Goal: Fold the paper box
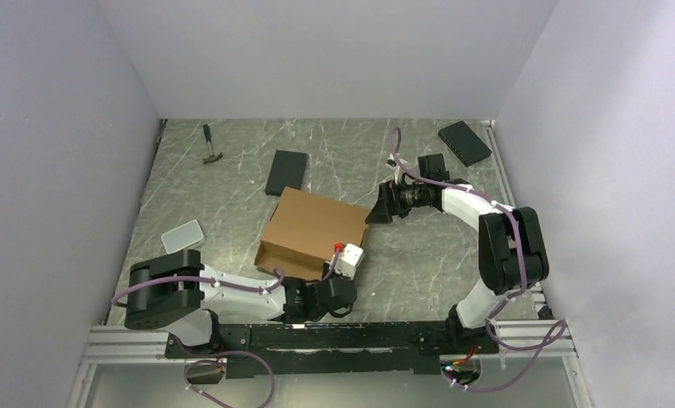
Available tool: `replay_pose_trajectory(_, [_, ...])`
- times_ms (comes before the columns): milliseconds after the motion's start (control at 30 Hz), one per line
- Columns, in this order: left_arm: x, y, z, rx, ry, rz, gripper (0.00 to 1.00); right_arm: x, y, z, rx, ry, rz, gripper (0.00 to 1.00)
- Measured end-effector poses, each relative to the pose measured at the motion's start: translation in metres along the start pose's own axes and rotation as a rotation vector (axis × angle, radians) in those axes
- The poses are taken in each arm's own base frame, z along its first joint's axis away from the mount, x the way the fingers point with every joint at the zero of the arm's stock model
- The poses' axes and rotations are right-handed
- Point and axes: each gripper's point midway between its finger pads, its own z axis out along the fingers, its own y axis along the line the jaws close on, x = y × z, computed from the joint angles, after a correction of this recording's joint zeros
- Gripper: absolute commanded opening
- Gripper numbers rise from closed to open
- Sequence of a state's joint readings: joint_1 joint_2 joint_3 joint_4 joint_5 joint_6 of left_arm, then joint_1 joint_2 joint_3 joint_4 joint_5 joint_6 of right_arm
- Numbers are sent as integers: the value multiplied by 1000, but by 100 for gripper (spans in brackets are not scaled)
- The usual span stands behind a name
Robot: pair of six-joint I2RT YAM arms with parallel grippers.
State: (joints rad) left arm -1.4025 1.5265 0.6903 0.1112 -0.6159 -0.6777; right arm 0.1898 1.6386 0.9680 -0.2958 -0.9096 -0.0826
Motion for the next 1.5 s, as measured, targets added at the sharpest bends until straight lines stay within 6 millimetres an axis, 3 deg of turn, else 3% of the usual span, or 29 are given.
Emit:
replay_pose_trajectory(467, [-7,1,3,6,17,-6,0,3,-26,15,-2,-14,143,79])
replay_pose_trajectory(633, [-6,1,4,11,25,-8,0,-5,-38,22,2,-28,172,79])
replay_pose_trajectory(967, [-11,-2,8,26,34,-4,0,-18,-37,24,-25,-53,143,77])
replay_pose_trajectory(1500, [-17,2,10,23,59,-8,0,-10,-38,33,-37,-18,131,60])
